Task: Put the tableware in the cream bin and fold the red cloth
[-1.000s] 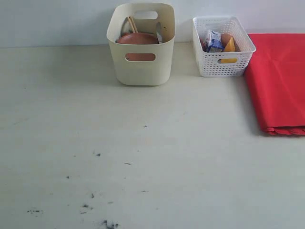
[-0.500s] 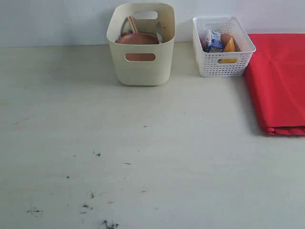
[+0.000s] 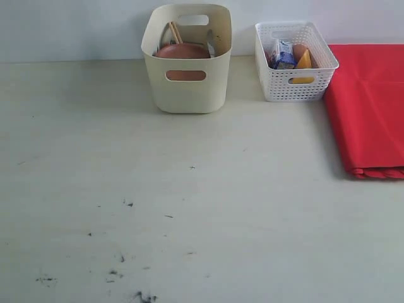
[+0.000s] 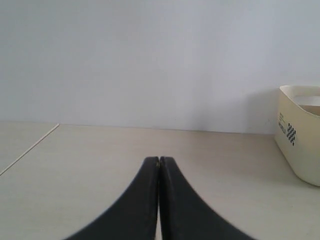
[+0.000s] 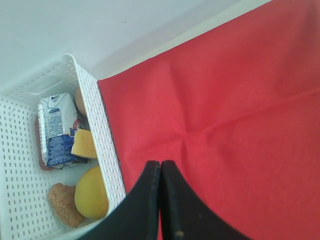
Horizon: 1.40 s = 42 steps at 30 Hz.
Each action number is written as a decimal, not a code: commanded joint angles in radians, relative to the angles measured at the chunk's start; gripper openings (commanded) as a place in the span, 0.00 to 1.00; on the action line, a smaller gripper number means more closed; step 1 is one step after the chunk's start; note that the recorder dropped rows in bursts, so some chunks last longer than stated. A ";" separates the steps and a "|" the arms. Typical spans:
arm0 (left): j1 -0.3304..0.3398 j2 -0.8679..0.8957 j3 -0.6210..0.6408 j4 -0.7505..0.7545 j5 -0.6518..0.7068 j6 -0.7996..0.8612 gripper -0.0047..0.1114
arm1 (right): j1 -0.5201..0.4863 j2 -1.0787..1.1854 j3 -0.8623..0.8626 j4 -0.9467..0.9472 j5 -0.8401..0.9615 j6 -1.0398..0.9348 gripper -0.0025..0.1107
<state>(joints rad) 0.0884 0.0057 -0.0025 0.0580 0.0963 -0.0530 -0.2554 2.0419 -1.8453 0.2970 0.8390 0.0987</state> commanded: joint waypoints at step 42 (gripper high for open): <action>0.003 -0.006 0.002 0.006 0.005 0.005 0.06 | 0.094 -0.343 0.285 -0.093 -0.330 -0.054 0.02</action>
<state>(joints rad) 0.0884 0.0057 -0.0025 0.0608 0.1046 -0.0505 -0.1828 1.8162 -1.6669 0.2359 0.6174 0.0590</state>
